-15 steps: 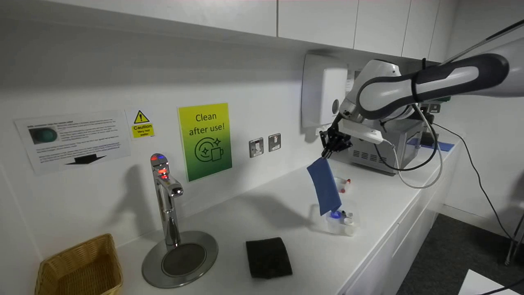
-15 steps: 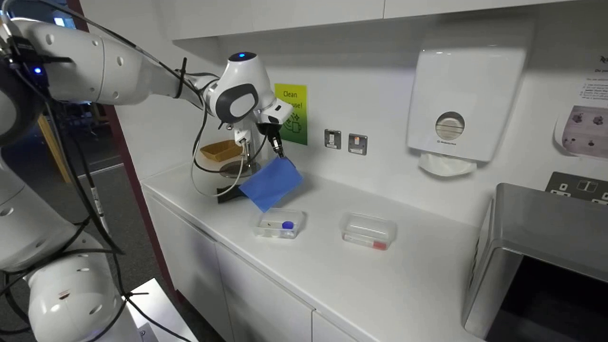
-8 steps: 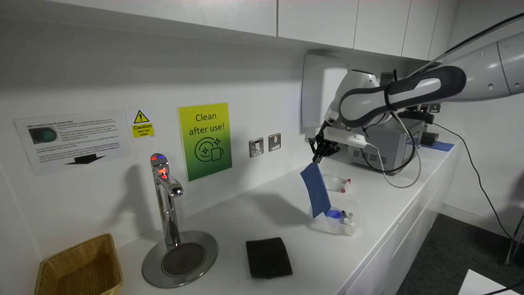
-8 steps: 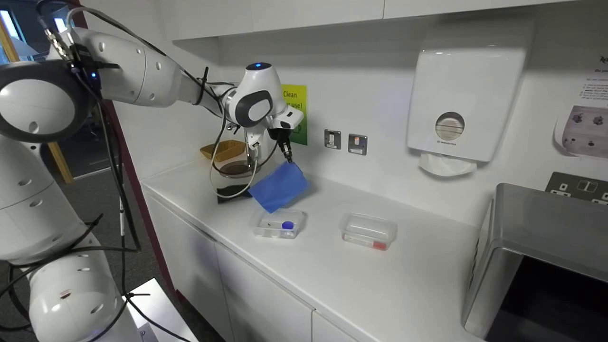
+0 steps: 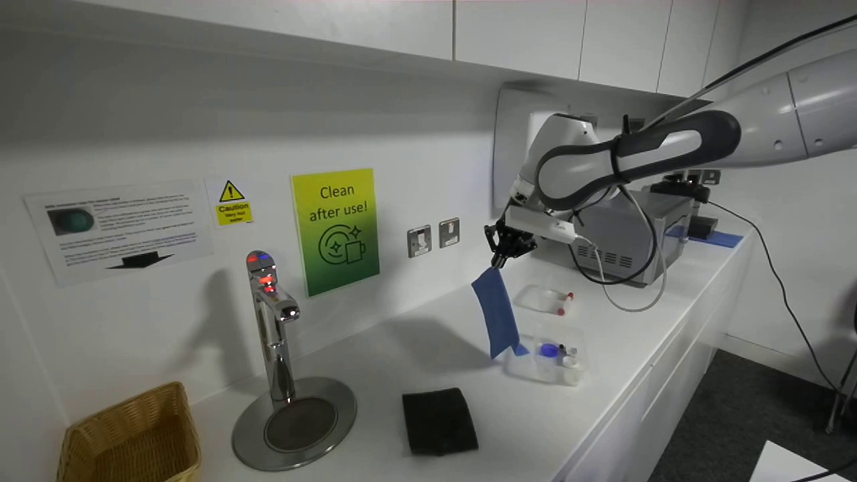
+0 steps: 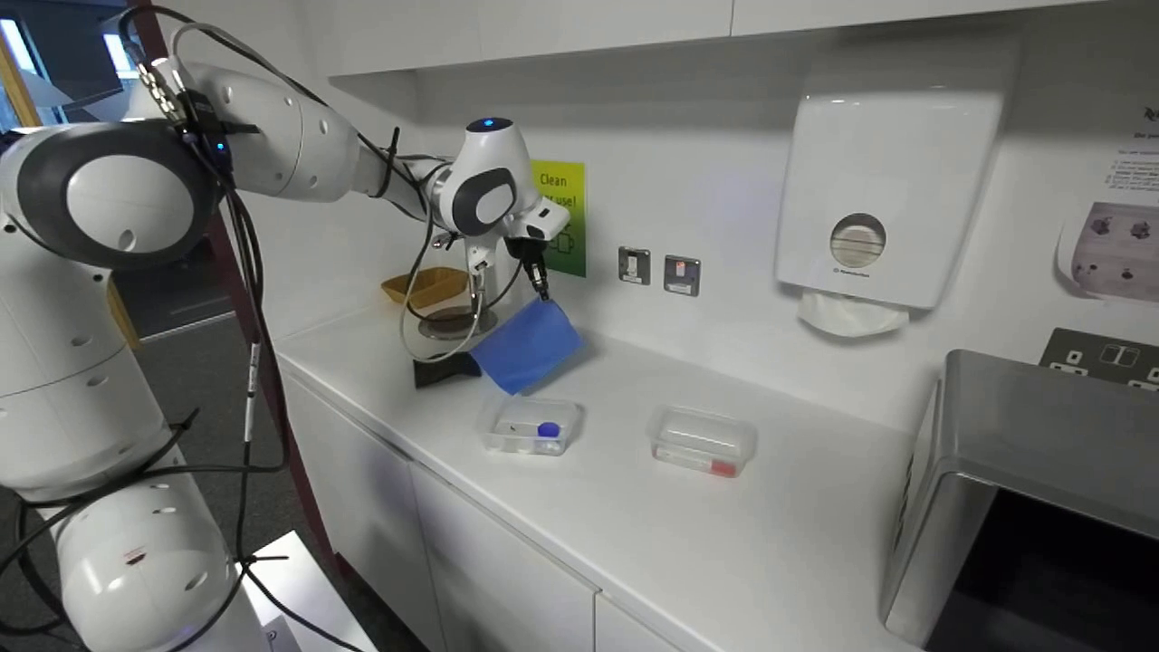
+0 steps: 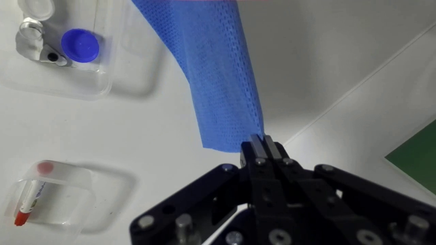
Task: Take the blue and black hand towels out of the bowl
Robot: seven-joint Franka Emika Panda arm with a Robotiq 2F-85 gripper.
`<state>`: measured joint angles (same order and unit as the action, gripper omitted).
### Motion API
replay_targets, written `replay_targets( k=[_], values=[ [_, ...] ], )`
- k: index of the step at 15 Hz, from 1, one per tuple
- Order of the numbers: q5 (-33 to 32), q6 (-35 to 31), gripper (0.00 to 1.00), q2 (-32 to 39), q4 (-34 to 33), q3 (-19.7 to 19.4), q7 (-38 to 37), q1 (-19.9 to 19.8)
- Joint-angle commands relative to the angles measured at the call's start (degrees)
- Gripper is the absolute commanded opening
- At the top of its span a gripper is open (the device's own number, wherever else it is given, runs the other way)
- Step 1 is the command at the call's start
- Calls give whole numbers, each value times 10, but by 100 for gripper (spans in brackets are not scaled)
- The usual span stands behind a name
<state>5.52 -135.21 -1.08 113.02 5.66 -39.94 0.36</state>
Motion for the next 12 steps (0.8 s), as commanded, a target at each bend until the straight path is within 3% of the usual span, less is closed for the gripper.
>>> replay_targets(
  k=[1, 11, 12],
  values=[
    [-25, 19, 0, 14, -33, 0, -42, 21],
    [-64, 20, 0, 71, -39, -21, -77, 33],
    [-63, 24, 27, 77, -40, -26, -74, 33]
  ],
)
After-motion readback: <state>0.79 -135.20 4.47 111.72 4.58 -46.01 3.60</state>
